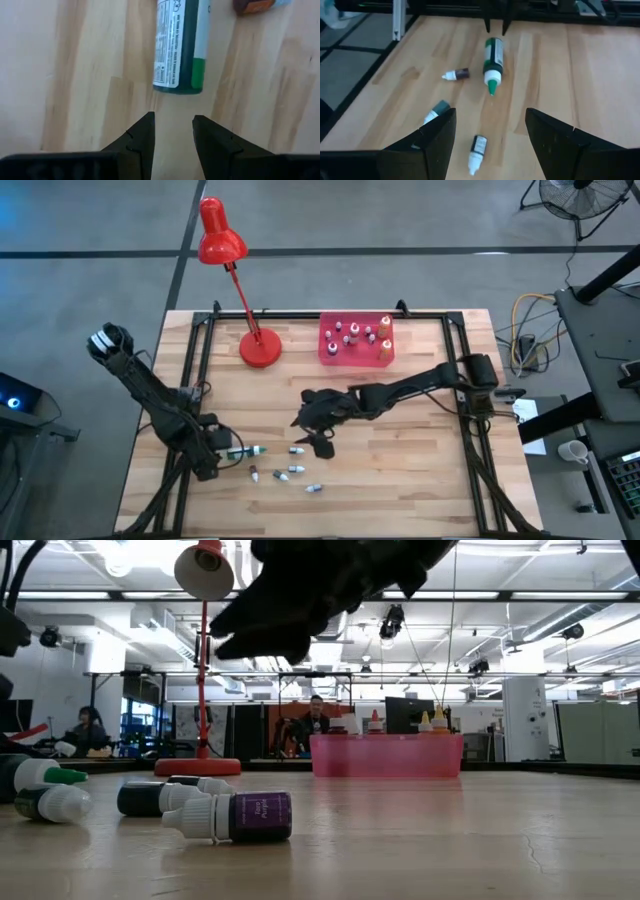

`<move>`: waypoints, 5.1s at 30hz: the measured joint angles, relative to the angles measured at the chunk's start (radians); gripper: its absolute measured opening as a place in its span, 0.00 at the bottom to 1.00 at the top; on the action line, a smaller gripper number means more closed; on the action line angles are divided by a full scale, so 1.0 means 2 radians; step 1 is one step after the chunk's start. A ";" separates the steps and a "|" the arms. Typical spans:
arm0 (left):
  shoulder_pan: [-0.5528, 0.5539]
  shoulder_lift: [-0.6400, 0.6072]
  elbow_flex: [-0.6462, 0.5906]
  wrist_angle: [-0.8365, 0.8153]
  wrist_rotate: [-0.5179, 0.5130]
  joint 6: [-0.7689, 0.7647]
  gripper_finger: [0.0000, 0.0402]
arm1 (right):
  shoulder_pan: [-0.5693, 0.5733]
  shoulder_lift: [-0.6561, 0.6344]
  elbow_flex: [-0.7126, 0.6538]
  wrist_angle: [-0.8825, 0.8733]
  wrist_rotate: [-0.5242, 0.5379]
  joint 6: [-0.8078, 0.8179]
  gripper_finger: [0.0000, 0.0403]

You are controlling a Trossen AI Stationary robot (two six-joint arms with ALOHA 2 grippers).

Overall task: Pick & Place food coloring
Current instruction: Put the large green food coloring bottle into the red bin

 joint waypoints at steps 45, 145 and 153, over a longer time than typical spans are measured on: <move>0.161 0.105 -0.099 0.430 -0.007 0.180 0.26 | 0.008 0.132 0.070 -0.032 -0.008 0.064 0.58; 0.170 0.129 -0.092 0.459 -0.021 0.190 0.26 | -0.031 0.039 0.033 -0.809 -0.286 0.304 0.29; 0.170 0.129 -0.092 0.460 -0.021 0.190 0.26 | -0.027 0.039 0.035 -0.781 -0.288 0.300 0.36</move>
